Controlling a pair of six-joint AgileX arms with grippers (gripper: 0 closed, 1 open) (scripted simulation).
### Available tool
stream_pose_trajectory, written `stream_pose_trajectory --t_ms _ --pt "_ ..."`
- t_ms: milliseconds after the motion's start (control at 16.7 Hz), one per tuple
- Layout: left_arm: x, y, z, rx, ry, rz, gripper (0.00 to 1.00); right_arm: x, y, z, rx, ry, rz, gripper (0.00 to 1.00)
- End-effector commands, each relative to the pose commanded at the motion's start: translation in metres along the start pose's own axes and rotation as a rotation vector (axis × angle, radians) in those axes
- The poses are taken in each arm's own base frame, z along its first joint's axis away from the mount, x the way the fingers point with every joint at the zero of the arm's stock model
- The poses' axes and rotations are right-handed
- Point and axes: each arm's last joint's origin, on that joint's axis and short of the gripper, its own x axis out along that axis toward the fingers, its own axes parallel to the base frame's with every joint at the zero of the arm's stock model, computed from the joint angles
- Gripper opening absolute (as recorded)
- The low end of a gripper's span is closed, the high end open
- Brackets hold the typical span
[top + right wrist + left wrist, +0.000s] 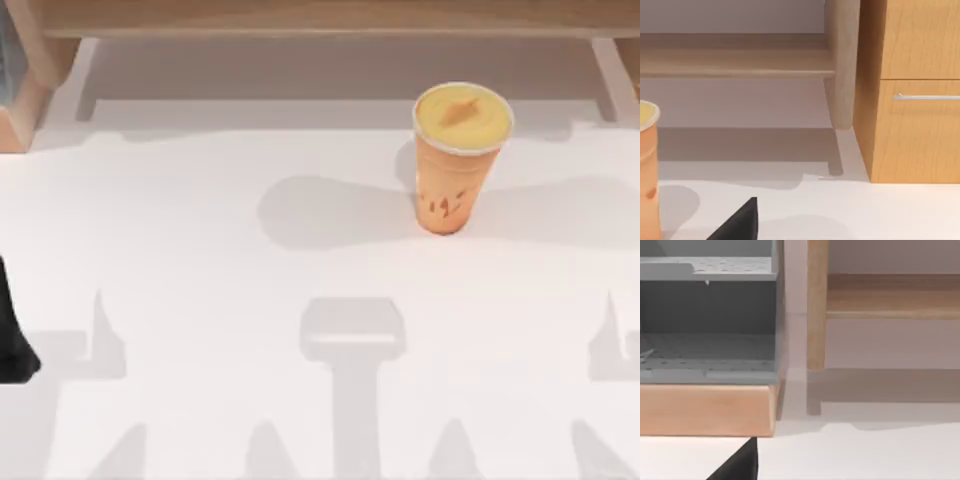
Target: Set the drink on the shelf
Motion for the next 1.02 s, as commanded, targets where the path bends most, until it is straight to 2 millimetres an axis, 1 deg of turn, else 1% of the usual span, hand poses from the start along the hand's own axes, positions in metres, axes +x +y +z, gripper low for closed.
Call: stream_pose_trajectory --t_ms 240,420,540,660,780,900,1020 --pt "0.0 0.0 0.0 0.0 0.0 0.0 1.0 0.001 0.001 0.003 0.001 -0.005 0.003 1.0" --pt "0.0 0.0 0.0 0.0 0.0 0.0 1.0 0.007 0.005 0.014 0.004 -0.018 0.009 1.0" --pt "0.0 0.0 0.0 0.0 0.0 0.0 1.0 0.015 0.009 0.024 0.006 -0.025 0.011 1.0" --pt "0.0 0.0 0.0 0.0 0.0 0.0 1.0 0.027 0.016 0.034 0.008 -0.028 0.011 1.0" --pt "0.0 0.0 0.0 0.0 0.0 0.0 1.0 0.042 0.026 0.042 0.008 -0.028 0.01 1.0" --pt "0.0 0.0 0.0 0.0 0.0 0.0 1.0 0.062 0.04 0.046 0.008 -0.025 0.008 1.0" --pt "0.0 0.0 0.0 0.0 0.0 0.0 1.0 0.082 0.058 0.046 0.008 -0.023 0.006 1.0"
